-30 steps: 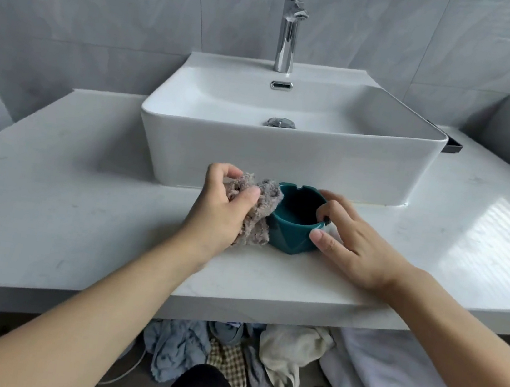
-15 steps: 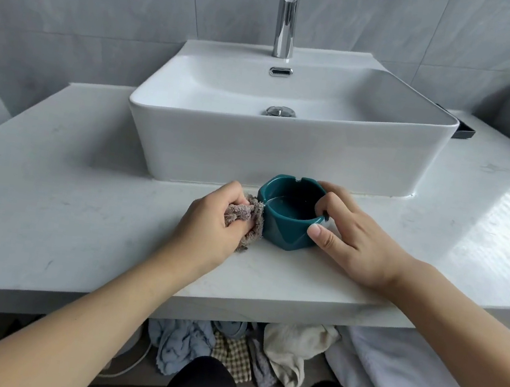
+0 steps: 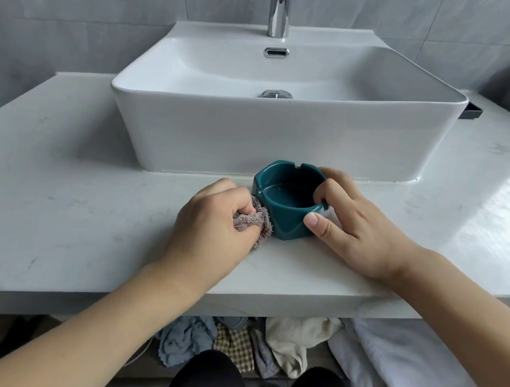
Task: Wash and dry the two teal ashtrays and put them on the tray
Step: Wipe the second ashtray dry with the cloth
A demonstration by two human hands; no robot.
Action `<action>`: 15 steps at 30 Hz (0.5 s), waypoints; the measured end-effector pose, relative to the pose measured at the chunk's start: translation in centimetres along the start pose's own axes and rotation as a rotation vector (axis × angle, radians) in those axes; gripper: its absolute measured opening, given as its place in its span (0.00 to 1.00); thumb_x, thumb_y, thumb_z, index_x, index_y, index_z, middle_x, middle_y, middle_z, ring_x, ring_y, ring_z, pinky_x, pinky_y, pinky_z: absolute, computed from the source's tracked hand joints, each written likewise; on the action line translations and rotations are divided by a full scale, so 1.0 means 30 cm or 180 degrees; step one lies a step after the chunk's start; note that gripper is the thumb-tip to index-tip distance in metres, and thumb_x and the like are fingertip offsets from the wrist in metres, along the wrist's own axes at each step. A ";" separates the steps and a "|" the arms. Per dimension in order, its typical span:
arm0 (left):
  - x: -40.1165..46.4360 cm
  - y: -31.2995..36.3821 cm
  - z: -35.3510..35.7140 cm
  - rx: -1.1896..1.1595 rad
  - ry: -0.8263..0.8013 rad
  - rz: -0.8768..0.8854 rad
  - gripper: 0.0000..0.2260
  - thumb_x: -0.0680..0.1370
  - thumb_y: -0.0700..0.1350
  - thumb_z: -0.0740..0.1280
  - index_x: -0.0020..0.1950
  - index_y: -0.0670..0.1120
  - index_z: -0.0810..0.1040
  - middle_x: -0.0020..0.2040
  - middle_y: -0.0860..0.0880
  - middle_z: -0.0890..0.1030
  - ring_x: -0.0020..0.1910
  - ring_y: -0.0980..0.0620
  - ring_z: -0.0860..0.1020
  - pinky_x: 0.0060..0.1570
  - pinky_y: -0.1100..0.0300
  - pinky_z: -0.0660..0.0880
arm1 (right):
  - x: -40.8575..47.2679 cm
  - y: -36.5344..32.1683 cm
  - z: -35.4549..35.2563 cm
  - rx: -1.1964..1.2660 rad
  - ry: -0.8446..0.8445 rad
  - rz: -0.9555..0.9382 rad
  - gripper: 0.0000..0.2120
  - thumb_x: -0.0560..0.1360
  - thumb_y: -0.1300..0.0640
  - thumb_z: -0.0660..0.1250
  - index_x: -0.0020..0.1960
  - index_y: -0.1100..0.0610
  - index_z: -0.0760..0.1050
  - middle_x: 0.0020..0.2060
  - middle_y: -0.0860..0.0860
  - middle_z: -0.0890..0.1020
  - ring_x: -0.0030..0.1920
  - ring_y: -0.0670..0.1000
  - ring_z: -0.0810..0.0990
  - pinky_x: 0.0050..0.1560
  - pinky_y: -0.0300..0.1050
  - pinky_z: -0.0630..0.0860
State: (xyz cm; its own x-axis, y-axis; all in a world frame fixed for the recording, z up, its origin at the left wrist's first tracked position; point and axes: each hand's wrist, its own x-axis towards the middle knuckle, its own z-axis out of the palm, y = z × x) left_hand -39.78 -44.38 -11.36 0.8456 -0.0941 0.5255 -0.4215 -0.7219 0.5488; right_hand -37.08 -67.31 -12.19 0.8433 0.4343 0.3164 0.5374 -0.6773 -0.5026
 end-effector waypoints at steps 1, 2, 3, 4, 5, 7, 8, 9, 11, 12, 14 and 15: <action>0.002 0.003 0.001 0.0133 0.0010 0.0049 0.09 0.67 0.36 0.74 0.34 0.44 0.74 0.36 0.51 0.74 0.35 0.47 0.71 0.34 0.56 0.70 | -0.002 -0.003 0.001 -0.0040 0.0020 0.0050 0.21 0.77 0.35 0.52 0.52 0.52 0.66 0.65 0.48 0.67 0.54 0.52 0.74 0.59 0.49 0.70; 0.004 0.006 0.000 0.0205 0.0034 0.0124 0.09 0.67 0.36 0.74 0.34 0.44 0.74 0.36 0.51 0.74 0.36 0.47 0.71 0.34 0.56 0.70 | -0.004 -0.007 0.004 -0.0089 0.0049 0.0096 0.21 0.77 0.35 0.52 0.52 0.52 0.66 0.64 0.48 0.67 0.52 0.52 0.75 0.58 0.49 0.70; 0.004 0.009 -0.001 0.0213 0.0077 0.0200 0.09 0.67 0.36 0.74 0.35 0.44 0.75 0.36 0.51 0.74 0.36 0.48 0.72 0.34 0.56 0.70 | -0.005 -0.012 0.007 -0.0148 0.0093 0.0128 0.21 0.77 0.34 0.52 0.52 0.52 0.66 0.63 0.49 0.68 0.51 0.53 0.75 0.57 0.50 0.71; 0.001 0.013 -0.003 0.0179 0.0147 0.0270 0.09 0.67 0.35 0.75 0.35 0.43 0.75 0.37 0.50 0.75 0.37 0.47 0.73 0.35 0.55 0.72 | -0.007 -0.018 0.012 -0.0222 0.0147 0.0147 0.22 0.77 0.34 0.52 0.52 0.53 0.67 0.63 0.50 0.68 0.50 0.53 0.75 0.56 0.49 0.71; -0.003 0.021 -0.002 0.0129 0.0233 0.0328 0.08 0.67 0.35 0.75 0.36 0.42 0.76 0.38 0.50 0.76 0.38 0.46 0.75 0.36 0.54 0.73 | -0.008 -0.025 0.018 -0.0312 0.0206 0.0169 0.23 0.77 0.34 0.51 0.52 0.54 0.67 0.62 0.50 0.69 0.50 0.53 0.75 0.55 0.48 0.71; -0.012 0.041 0.002 0.0028 0.0394 0.0414 0.07 0.68 0.35 0.75 0.38 0.41 0.78 0.40 0.48 0.77 0.40 0.45 0.77 0.39 0.52 0.75 | -0.011 -0.047 0.033 -0.0548 0.0325 0.0236 0.25 0.76 0.33 0.50 0.53 0.54 0.69 0.62 0.53 0.69 0.52 0.54 0.74 0.55 0.43 0.67; -0.013 0.053 0.006 0.0005 0.0422 0.0450 0.06 0.68 0.36 0.75 0.39 0.41 0.78 0.40 0.47 0.77 0.41 0.45 0.78 0.40 0.51 0.75 | -0.012 -0.058 0.042 -0.0708 0.0373 0.0259 0.26 0.76 0.32 0.50 0.53 0.54 0.69 0.62 0.54 0.69 0.54 0.55 0.73 0.55 0.42 0.66; -0.013 0.062 0.007 0.0017 0.0412 0.0480 0.06 0.68 0.36 0.75 0.39 0.41 0.79 0.41 0.47 0.77 0.41 0.45 0.78 0.40 0.51 0.75 | -0.013 -0.069 0.049 -0.0863 0.0399 0.0275 0.27 0.76 0.31 0.49 0.53 0.54 0.69 0.62 0.55 0.69 0.56 0.56 0.72 0.57 0.44 0.66; -0.007 0.068 0.003 0.0065 0.0351 0.0469 0.06 0.68 0.36 0.75 0.39 0.41 0.78 0.41 0.48 0.76 0.41 0.46 0.77 0.40 0.52 0.74 | -0.012 -0.077 0.049 -0.1013 0.0339 0.0289 0.27 0.76 0.30 0.47 0.53 0.52 0.69 0.64 0.57 0.67 0.62 0.60 0.70 0.63 0.49 0.67; -0.002 0.064 -0.002 0.0073 0.0319 0.0440 0.07 0.68 0.36 0.75 0.39 0.42 0.78 0.41 0.49 0.76 0.40 0.47 0.77 0.39 0.53 0.74 | -0.011 -0.074 0.041 -0.0985 0.0262 0.0235 0.27 0.76 0.30 0.47 0.53 0.52 0.69 0.67 0.57 0.65 0.68 0.60 0.67 0.68 0.50 0.65; 0.005 0.050 -0.009 0.0116 0.0232 0.0407 0.08 0.69 0.36 0.76 0.38 0.42 0.77 0.41 0.50 0.75 0.39 0.49 0.75 0.39 0.55 0.72 | -0.005 -0.054 0.009 -0.0804 0.0033 -0.0088 0.23 0.77 0.33 0.51 0.52 0.52 0.70 0.75 0.56 0.57 0.78 0.57 0.51 0.76 0.51 0.55; 0.005 0.042 -0.009 0.0153 0.0190 0.0373 0.08 0.69 0.36 0.76 0.38 0.43 0.77 0.40 0.51 0.75 0.39 0.49 0.75 0.39 0.55 0.72 | 0.002 -0.041 -0.007 -0.0690 -0.0117 -0.0306 0.21 0.78 0.36 0.54 0.51 0.53 0.72 0.77 0.56 0.55 0.80 0.55 0.46 0.78 0.51 0.51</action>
State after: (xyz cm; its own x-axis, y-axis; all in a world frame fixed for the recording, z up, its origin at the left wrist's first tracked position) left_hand -40.26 -45.11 -10.41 0.7698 -0.1400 0.6227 -0.4989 -0.7406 0.4502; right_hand -37.70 -66.58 -11.40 0.7898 0.5215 0.3230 0.6067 -0.7418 -0.2857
